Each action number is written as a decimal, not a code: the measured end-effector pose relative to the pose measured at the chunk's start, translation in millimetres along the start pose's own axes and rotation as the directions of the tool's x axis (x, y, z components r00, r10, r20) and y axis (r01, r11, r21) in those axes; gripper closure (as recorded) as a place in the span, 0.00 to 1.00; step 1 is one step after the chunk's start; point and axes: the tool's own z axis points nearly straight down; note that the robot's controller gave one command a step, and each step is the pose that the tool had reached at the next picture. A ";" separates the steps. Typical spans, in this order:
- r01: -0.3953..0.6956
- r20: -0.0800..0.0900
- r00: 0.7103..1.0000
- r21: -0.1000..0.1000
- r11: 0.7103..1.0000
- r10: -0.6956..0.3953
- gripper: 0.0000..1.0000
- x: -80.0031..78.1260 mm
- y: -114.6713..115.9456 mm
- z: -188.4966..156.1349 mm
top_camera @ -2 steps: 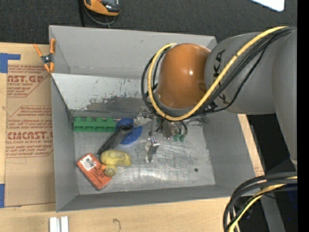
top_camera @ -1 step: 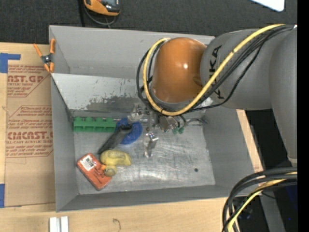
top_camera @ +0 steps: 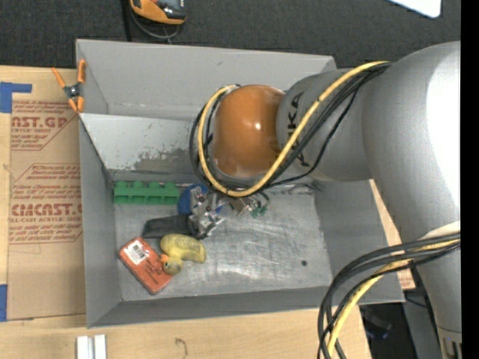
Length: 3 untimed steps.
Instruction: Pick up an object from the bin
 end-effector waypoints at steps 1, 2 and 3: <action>-0.002 0.001 1.000 0.000 1.000 0.002 1.00 -0.3 0.1 -1.2; -0.003 0.001 1.000 -0.001 1.000 0.003 1.00 -0.1 0.1 -2.1; -0.012 0.000 1.000 -0.001 1.000 0.012 1.00 0.9 1.0 -50.9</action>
Offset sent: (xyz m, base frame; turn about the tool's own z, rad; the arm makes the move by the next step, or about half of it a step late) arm 0.0053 0.0022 0.0914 0.0557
